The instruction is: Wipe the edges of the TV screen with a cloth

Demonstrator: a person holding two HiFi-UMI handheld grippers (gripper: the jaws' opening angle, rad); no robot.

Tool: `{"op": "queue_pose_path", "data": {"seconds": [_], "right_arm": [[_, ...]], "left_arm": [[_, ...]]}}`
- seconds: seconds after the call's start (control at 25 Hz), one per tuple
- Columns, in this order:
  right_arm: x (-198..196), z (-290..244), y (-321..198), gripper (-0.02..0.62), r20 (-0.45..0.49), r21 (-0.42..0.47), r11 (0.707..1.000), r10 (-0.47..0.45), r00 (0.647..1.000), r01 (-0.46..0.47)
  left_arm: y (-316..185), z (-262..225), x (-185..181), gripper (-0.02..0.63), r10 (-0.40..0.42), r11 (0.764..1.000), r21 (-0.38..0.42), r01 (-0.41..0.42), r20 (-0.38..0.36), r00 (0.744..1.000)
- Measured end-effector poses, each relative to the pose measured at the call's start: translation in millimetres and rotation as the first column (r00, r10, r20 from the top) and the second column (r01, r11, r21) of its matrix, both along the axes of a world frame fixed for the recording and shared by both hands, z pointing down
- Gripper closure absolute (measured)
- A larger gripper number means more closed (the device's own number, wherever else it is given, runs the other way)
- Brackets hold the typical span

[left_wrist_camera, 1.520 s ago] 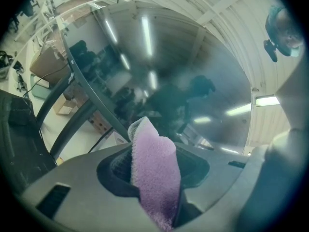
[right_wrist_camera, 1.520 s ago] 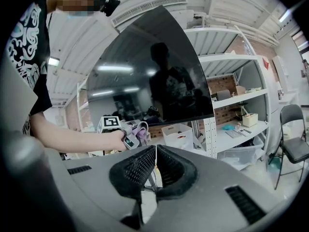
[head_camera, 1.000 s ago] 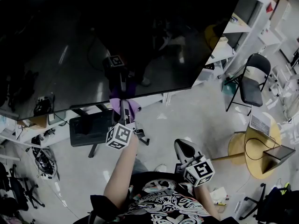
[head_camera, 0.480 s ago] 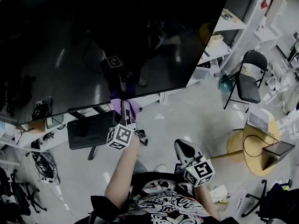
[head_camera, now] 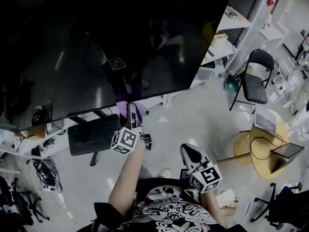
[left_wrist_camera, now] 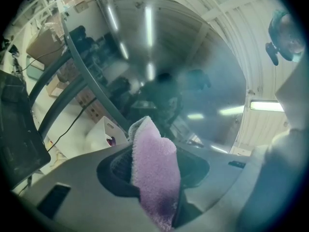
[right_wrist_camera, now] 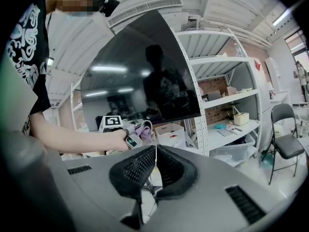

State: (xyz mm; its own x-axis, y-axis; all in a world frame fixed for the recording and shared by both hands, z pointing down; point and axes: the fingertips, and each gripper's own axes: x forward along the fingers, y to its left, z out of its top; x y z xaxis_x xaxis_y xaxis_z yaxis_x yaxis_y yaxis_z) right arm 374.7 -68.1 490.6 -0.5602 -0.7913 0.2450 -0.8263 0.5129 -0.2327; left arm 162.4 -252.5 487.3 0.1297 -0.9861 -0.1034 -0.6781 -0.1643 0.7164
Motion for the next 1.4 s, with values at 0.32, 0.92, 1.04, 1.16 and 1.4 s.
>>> {"op": "queue_pose_path", "data": {"seconds": [0.32,0.92,1.04,1.16,1.4], "right_arm": [[6,0,0,0.565,-0.008,0.007,1.0,0.014,1.0,-0.014],[13,-2,12,0.565,-0.01,0.01,0.998,0.058,0.998,-0.058],[14,-1,13,0.565,-0.012,0.009,0.998,0.064,0.998,-0.064],[22,-3,18,0.566,0.001,0.015,0.997,0.077,0.997,-0.077],[37,-3,25,0.565,0.019,0.016,0.994,0.108,0.994,-0.109]], "left_arm": [[-8,4,28,0.436,0.08,0.997,-0.007,-0.08,0.006,0.997],[-14,5,64,0.436,0.221,0.975,-0.025,-0.22,0.017,0.975],[-16,6,69,0.436,0.246,0.969,-0.036,-0.245,0.032,0.969],[-15,7,77,0.436,0.261,0.965,-0.044,-0.26,0.027,0.965],[-14,6,93,0.436,0.298,0.953,-0.056,-0.296,0.029,0.954]]}}
